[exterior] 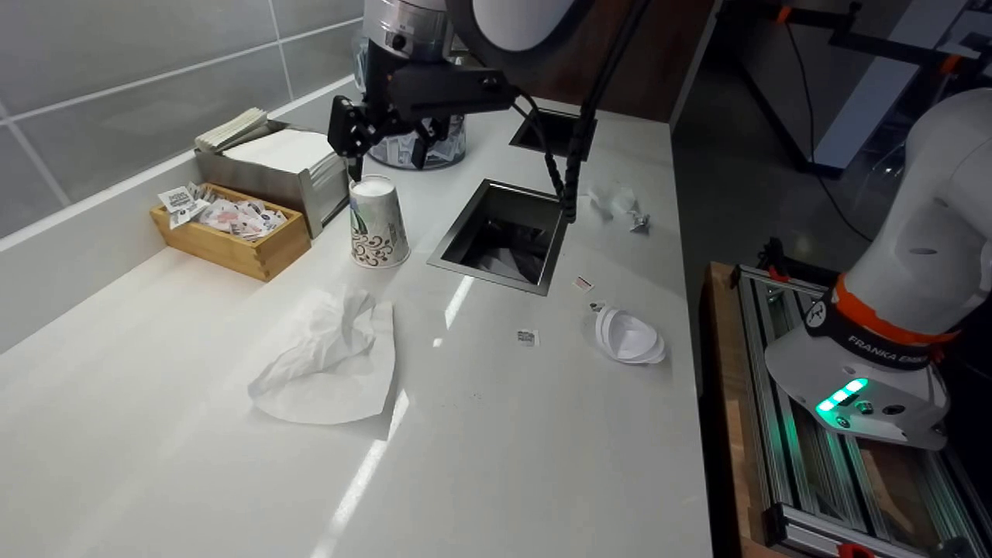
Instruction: Turn the paper cup over
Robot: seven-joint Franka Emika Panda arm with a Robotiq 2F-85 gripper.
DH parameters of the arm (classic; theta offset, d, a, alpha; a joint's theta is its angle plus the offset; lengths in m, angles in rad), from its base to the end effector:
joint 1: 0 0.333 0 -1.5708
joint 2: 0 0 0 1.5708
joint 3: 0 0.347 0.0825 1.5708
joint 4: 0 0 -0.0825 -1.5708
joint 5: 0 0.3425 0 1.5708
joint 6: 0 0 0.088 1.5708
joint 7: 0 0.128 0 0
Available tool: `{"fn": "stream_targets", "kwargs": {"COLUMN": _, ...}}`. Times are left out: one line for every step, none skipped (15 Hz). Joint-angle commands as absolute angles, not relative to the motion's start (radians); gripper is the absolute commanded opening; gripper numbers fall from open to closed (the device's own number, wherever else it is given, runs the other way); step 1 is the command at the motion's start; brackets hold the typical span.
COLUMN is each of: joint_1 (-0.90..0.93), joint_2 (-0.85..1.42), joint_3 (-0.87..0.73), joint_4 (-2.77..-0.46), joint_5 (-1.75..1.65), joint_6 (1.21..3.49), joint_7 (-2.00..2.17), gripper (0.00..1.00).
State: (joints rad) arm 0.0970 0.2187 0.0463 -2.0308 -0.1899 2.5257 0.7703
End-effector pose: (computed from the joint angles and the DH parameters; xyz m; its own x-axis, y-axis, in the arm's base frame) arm 0.5880 0.0831 0.4040 0.8403 -0.4617 0.2842 -0.4577 -0.8851 -0.0848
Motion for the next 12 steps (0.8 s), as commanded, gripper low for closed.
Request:
{"fn": "stream_targets", "kwargs": {"joint_1": 0.116, "joint_2": 0.273, "joint_3": 0.031, "joint_4": -1.972, "joint_5": -0.154, "joint_6": 2.477, "joint_7": 0.74, "gripper": 1.0}}
{"fn": "stream_targets", "kwargs": {"joint_1": 0.115, "joint_2": 0.282, "joint_3": 0.03, "joint_4": -1.963, "joint_5": -0.149, "joint_6": 2.469, "joint_7": 0.736, "gripper": 1.0}}
{"fn": "stream_targets", "kwargs": {"joint_1": 0.112, "joint_2": 0.289, "joint_3": 0.031, "joint_4": -1.952, "joint_5": -0.14, "joint_6": 2.461, "joint_7": 0.728, "gripper": 1.0}}
{"fn": "stream_targets", "kwargs": {"joint_1": 0.11, "joint_2": 0.297, "joint_3": 0.031, "joint_4": -1.94, "joint_5": -0.131, "joint_6": 2.451, "joint_7": 0.722, "gripper": 1.0}}
{"fn": "stream_targets", "kwargs": {"joint_1": 0.108, "joint_2": 0.303, "joint_3": 0.03, "joint_4": -1.93, "joint_5": -0.12, "joint_6": 2.442, "joint_7": 0.716, "gripper": 1.0}}
{"fn": "stream_targets", "kwargs": {"joint_1": 0.103, "joint_2": 0.307, "joint_3": 0.033, "joint_4": -1.916, "joint_5": -0.098, "joint_6": 2.425, "joint_7": 0.702, "gripper": 1.0}}
{"fn": "stream_targets", "kwargs": {"joint_1": 0.1, "joint_2": 0.312, "joint_3": 0.033, "joint_4": -1.903, "joint_5": -0.08, "joint_6": 2.409, "joint_7": 0.69, "gripper": 1.0}}
{"fn": "stream_targets", "kwargs": {"joint_1": 0.097, "joint_2": 0.317, "joint_3": 0.032, "joint_4": -1.887, "joint_5": -0.061, "joint_6": 2.392, "joint_7": 0.679, "gripper": 1.0}}
{"fn": "stream_targets", "kwargs": {"joint_1": 0.094, "joint_2": 0.324, "joint_3": 0.031, "joint_4": -1.872, "joint_5": -0.044, "joint_6": 2.374, "joint_7": 0.669, "gripper": 1.0}}
{"fn": "stream_targets", "kwargs": {"joint_1": 0.09, "joint_2": 0.332, "joint_3": 0.03, "joint_4": -1.856, "joint_5": -0.023, "joint_6": 2.356, "joint_7": 0.657, "gripper": 1.0}}
{"fn": "stream_targets", "kwargs": {"joint_1": 0.087, "joint_2": 0.34, "joint_3": 0.028, "joint_4": -1.841, "joint_5": -0.004, "joint_6": 2.337, "joint_7": 0.648, "gripper": 1.0}}
{"fn": "stream_targets", "kwargs": {"joint_1": 0.084, "joint_2": 0.349, "joint_3": 0.027, "joint_4": -1.826, "joint_5": 0.016, "joint_6": 2.323, "joint_7": 0.638, "gripper": 1.0}}
